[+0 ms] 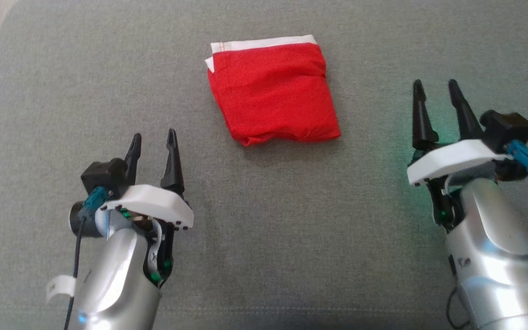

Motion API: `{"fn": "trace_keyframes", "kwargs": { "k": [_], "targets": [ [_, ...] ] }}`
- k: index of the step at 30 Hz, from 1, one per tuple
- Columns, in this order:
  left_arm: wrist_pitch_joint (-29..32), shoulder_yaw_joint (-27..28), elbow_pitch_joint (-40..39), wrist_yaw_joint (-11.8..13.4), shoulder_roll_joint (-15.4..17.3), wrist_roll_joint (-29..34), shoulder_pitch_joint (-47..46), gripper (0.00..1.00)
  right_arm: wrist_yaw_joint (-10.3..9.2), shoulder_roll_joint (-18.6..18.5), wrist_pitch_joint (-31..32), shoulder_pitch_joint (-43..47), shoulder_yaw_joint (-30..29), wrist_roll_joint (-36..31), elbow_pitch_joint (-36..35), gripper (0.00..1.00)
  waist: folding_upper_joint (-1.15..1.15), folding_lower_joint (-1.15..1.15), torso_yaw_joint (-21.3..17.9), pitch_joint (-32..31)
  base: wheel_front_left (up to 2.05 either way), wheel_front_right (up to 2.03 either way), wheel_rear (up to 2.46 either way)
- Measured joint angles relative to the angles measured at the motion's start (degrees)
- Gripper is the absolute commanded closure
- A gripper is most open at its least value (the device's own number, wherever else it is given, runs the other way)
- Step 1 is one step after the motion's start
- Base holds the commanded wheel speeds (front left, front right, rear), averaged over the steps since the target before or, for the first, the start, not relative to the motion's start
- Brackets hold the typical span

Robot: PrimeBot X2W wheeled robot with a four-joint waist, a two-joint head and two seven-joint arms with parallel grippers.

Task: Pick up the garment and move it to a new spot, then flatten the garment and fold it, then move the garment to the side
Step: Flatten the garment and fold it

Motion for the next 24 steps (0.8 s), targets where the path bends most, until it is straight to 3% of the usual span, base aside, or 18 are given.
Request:
{"fn": "trace_keyframes", "kwargs": {
  "k": [5,24],
  "targets": [
    [0.0,1.4,0.1,-0.5,0.0,1.5,1.2,0.0,0.0,0.1,0.0,3.0,-1.9,-0.8,-2.0,0.0,0.0,0.0,-0.7,-1.5,0.0,0.0,0.0],
    [0.0,5.4,-1.1,-1.0,0.1,6.4,11.5,0.0,0.0,0.6,0.0,13.8,0.1,2.9,-4.3,0.0,0.0,0.0,-3.4,-8.4,0.0,0.0,0.0]
  ]
}}
